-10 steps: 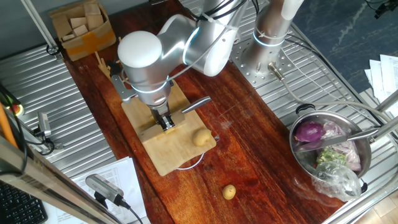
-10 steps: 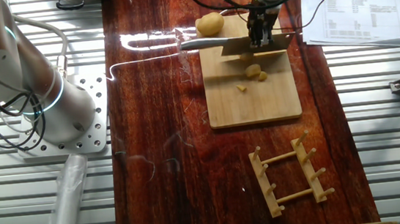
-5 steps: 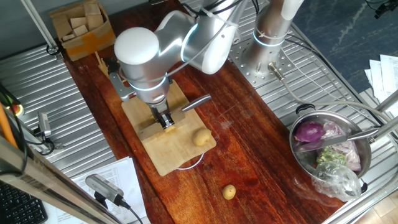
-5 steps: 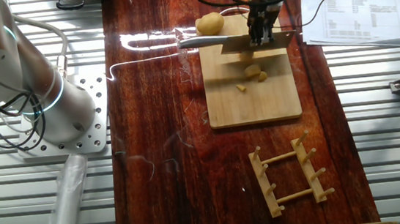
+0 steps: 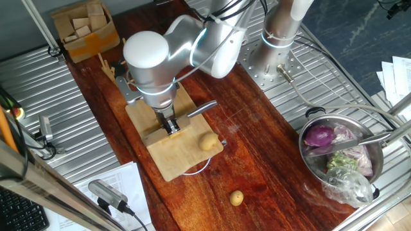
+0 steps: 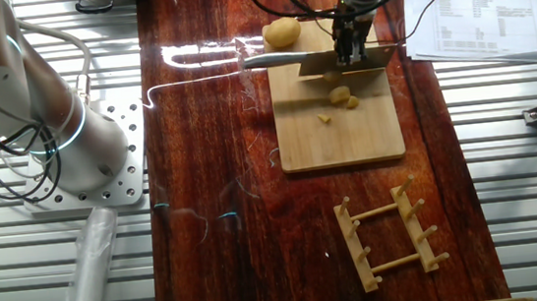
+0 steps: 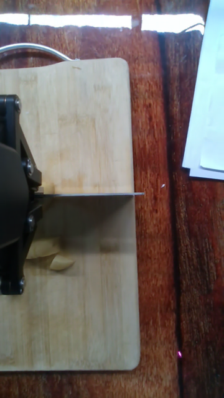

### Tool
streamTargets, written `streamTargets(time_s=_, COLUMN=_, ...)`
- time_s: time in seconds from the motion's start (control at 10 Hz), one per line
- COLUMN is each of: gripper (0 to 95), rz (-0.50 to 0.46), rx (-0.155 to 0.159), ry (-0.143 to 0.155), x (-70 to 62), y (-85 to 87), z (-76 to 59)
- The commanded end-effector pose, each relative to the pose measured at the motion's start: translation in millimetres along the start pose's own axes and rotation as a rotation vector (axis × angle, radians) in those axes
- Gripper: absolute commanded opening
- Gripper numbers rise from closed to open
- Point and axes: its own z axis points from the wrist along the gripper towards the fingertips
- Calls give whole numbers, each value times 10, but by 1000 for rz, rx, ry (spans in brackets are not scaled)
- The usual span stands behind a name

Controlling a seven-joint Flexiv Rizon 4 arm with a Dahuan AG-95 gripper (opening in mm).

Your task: Chop the potatoes

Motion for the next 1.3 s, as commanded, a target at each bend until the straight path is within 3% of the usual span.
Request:
streamTargets(time_s=0.1, gripper=0, rz=0, rx=-5, ry=3, x=-9, y=0, z=24)
streamTargets(time_s=0.4, gripper=0, rz=-7, rx=-3, ry=6, x=13, y=-24, z=20)
streamTargets(time_s=0.6, gripper=0, rz=-5, rx=-21, ry=2, x=12, y=-45, z=16)
streamTargets(time_s=0.8, gripper=0, rz=-6, rx=-12, ry=10, x=-3, y=-38, z=26)
streamTargets(time_s=1.3, gripper=0, rz=-20, rx=-16, ry=19, x=-2, y=-82, z=-65)
